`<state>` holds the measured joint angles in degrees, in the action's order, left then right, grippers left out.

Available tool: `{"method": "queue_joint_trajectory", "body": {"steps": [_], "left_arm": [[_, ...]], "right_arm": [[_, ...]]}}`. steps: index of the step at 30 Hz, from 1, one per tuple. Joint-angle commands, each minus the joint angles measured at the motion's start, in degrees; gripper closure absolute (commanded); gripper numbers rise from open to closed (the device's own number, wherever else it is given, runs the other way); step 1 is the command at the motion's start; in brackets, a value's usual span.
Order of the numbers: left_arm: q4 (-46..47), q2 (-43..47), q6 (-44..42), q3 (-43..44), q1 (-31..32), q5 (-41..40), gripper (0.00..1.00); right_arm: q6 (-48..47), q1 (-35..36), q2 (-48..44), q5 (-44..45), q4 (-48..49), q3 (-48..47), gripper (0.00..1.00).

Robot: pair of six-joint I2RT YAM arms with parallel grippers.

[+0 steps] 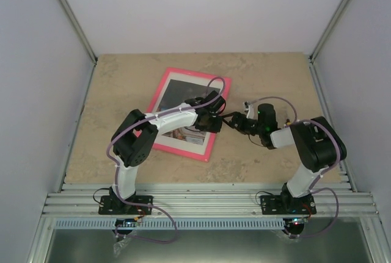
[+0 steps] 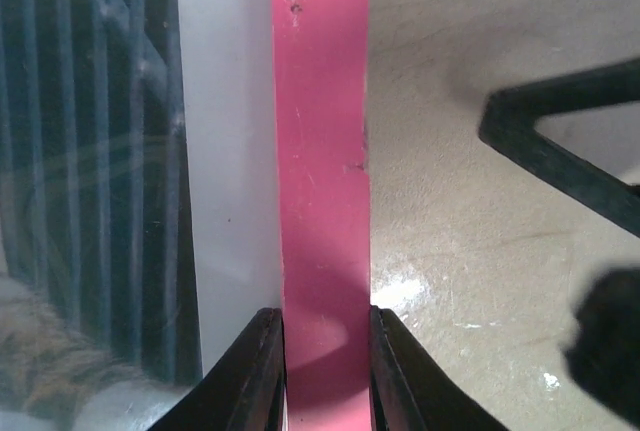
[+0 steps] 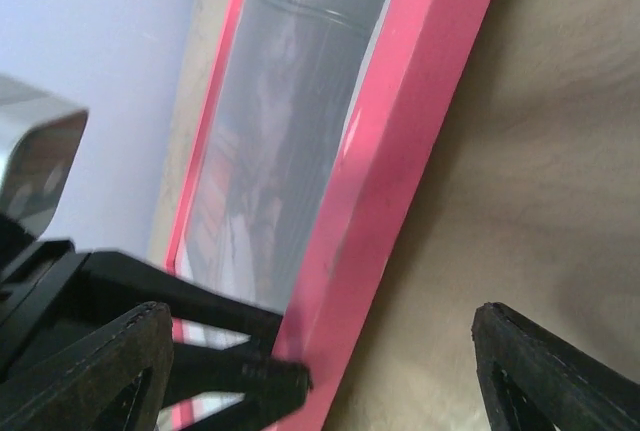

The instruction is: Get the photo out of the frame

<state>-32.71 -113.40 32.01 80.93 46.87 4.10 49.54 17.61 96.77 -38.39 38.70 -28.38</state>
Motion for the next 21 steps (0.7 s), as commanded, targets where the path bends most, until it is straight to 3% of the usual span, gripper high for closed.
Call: {"method": "queue_joint_trajectory", "body": {"steps": [1,11,17,21], "left_arm": [[5.56,2.33,1.09,-0.32,1.19,4.33,0.90],[6.38,2.77,1.20,-0.15,2.06,5.73,0.91],[7.82,3.95,1.64,-1.38,2.11,5.68,0.90],[9.72,5.53,1.59,-3.39,2.09,6.11,0.84]], "right_arm": [[2.84,0.42,5.92,-1.74,5.65,-3.50,0.18],[6.51,1.37,14.63,-3.87,10.65,-7.69,0.27],[8.07,1.73,16.08,-5.21,12.10,-8.27,0.44],[9.15,1.73,15.52,-6.37,12.76,-8.55,0.61]]}}
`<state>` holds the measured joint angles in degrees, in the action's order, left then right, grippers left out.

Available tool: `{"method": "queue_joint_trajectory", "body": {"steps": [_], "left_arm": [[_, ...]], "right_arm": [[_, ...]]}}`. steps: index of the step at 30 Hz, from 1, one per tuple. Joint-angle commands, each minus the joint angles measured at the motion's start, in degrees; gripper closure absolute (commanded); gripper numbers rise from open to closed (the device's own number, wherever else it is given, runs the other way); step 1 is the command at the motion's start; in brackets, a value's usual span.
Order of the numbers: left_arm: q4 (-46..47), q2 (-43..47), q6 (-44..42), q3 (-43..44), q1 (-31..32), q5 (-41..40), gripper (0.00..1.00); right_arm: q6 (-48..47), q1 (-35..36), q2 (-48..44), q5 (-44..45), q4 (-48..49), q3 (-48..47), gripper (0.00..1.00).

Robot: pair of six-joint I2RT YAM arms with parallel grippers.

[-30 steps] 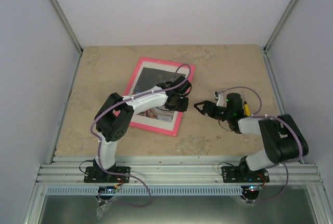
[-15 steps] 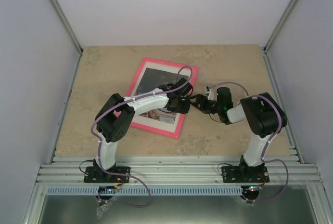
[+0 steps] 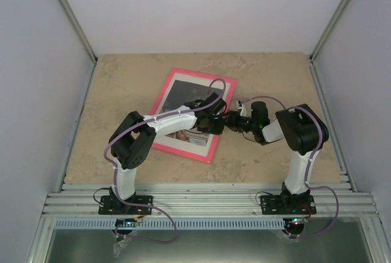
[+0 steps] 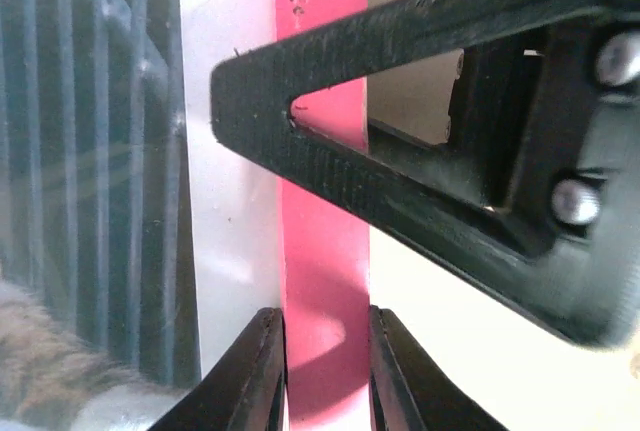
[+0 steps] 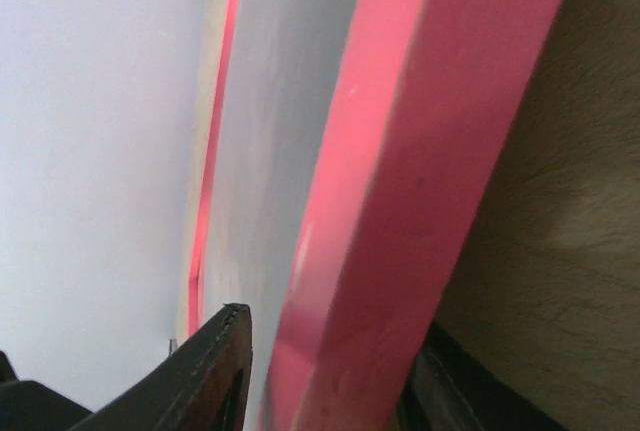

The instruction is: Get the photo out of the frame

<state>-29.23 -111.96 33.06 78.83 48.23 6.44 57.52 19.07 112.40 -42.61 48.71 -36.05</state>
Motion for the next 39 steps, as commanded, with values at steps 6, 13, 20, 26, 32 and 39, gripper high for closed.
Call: {"method": "queue_joint_trajectory", "body": {"steps": [6,13,20,26,32,39], "left_arm": [[7.59,8.17,-0.06,-4.66,0.82,2.35,0.68],[8.49,15.55,-2.03,-9.82,0.73,-1.92,0.44],[10.46,25.82,-6.09,-18.38,0.79,-5.44,0.32],[13.48,34.12,-7.74,-26.81,0.96,-7.54,0.28],[15.85,40.00,-11.41,-32.21,5.49,-13.80,0.25],[16.93,43.56,-15.73,-35.40,12.78,-23.91,0.20]], "right_arm": [[1.62,-0.23,-1.46,-4.52,0.86,-2.22,0.76],[-1.37,-2.75,-3.94,-7.21,-5.16,-4.63,0.87],[-7.05,-7.15,-8.20,-10.16,-18.15,-7.23,0.90],[-12.55,-11.20,-12.11,-11.53,-30.08,-9.64,0.90],[-15.96,-13.47,-15.43,-11.85,-38.87,-11.81,0.90],[-20.57,-16.14,-17.10,-11.35,-51.39,-17.59,0.90]]}}
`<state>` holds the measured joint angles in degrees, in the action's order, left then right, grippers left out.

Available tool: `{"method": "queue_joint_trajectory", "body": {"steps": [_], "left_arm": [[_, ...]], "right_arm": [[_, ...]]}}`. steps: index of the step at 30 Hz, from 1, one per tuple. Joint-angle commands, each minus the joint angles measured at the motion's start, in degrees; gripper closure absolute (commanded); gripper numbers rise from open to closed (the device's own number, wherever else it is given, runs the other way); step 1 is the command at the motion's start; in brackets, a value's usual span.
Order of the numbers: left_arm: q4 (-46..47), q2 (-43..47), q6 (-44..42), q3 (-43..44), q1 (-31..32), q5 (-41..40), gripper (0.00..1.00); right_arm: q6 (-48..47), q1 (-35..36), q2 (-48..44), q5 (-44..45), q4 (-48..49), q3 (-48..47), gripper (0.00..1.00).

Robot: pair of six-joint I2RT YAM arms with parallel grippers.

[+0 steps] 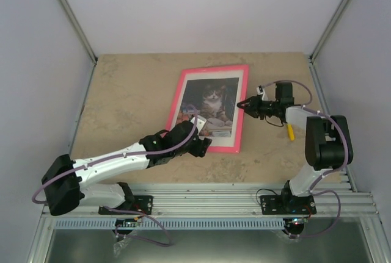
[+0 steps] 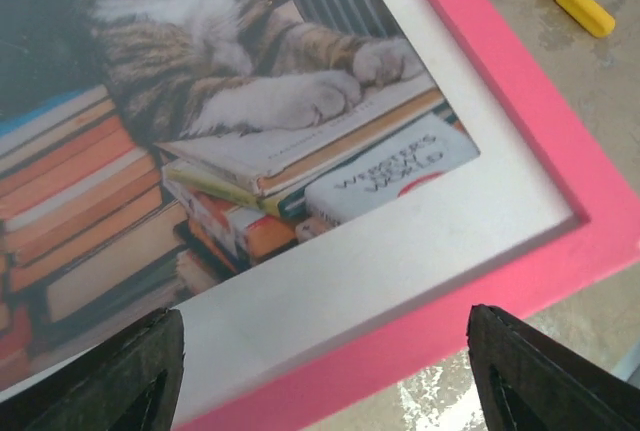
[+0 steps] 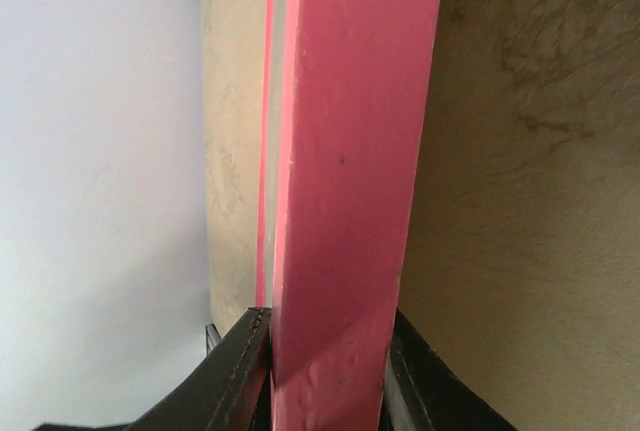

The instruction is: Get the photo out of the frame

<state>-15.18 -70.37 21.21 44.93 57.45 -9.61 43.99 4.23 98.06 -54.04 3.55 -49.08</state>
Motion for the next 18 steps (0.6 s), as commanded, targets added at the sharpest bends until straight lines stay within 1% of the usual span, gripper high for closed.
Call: {"method": "queue_joint_trajectory", "body": {"steps": [1,4,8,12,14,18], "left_arm": [[3.36,2.13,-4.61,-1.76,5.03,-9.46,0.20],[4.73,1.73,-6.76,-1.96,8.79,-13.22,0.19],[4.91,-0.59,-6.65,1.01,9.85,-14.20,0.16],[6.38,-3.09,-5.85,4.36,11.78,-13.85,0.14],[7.76,-4.37,-6.28,5.51,13.72,-14.34,0.13],[8.80,-7.58,-9.66,6.09,17.96,-18.61,0.12]], "right_arm": [[-7.63,-1.33,-2.97,0.30,-7.68,-5.47,0.90],[-8.74,-1.33,-3.92,0.98,-10.19,-6.90,0.90],[-10.12,-1.33,-5.78,4.06,-13.32,-8.10,0.90],[-9.09,-1.25,-8.26,5.97,-13.77,-7.85,0.90],[-8.39,-1.08,-9.21,6.36,-13.38,-7.52,0.90],[-7.49,-0.77,-10.01,6.39,-12.96,-7.26,0.90]]}}
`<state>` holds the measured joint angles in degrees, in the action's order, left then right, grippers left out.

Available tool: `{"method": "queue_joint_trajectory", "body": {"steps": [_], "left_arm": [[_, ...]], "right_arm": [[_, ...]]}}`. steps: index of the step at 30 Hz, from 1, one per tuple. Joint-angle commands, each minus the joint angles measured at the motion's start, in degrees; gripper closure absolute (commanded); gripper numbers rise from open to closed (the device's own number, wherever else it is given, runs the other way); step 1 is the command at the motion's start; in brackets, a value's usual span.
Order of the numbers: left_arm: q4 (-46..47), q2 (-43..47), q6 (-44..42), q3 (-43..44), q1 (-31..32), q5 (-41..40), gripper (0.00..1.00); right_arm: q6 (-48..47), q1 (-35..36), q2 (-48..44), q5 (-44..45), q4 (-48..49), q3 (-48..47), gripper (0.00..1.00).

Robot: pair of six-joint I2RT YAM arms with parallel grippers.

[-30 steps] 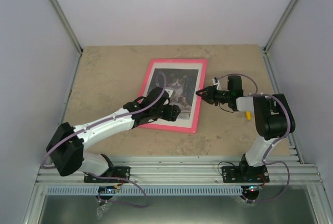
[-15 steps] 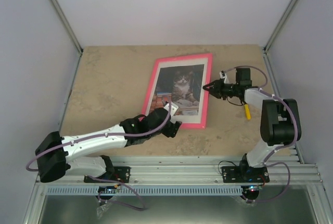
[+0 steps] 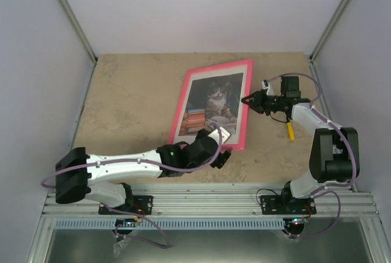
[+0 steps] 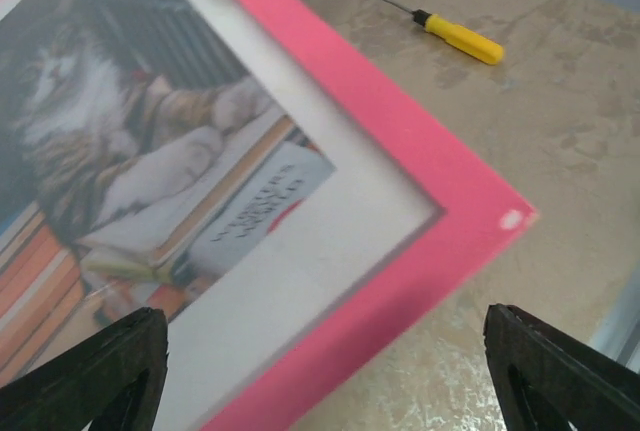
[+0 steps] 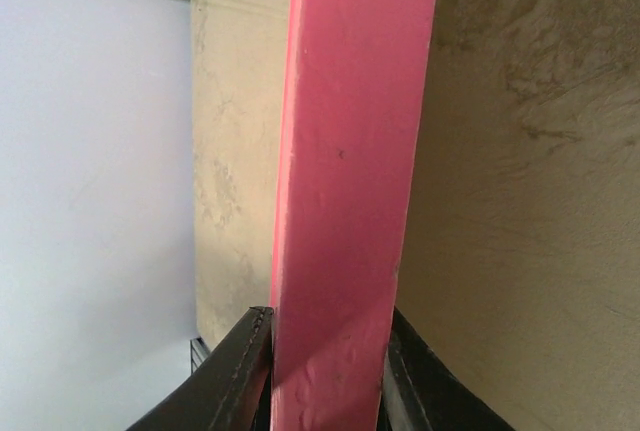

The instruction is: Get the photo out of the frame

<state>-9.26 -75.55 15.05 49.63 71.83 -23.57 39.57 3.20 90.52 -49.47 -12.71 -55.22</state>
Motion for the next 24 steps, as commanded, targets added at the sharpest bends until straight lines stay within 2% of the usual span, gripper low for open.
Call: {"method": "queue_joint_trajectory", "body": {"steps": [1,9,16,18,24], "left_arm": [[2.64,-2.87,-4.17,1.13,4.23,-5.86,0.11],[4.51,-1.45,-10.56,-4.97,7.67,-14.60,0.10],[9.01,-6.60,-14.46,-7.48,8.24,-22.19,0.10],[12.83,-7.84,-16.28,-8.34,8.28,-23.38,0.10],[18.42,-11.88,-21.03,-8.73,8.25,-28.29,0.06]], "right_arm": [[-2.96,0.35,-2.58,1.63,3.25,-1.18,0.90],[-2.94,0.49,-3.24,0.74,2.95,-1.68,0.90],[-1.17,0.47,-2.51,-0.49,3.91,-2.43,0.89],[-1.04,0.49,-2.14,-0.38,3.79,-3.25,0.89],[-0.99,0.40,-0.77,-0.34,3.13,-5.18,0.89]]}}
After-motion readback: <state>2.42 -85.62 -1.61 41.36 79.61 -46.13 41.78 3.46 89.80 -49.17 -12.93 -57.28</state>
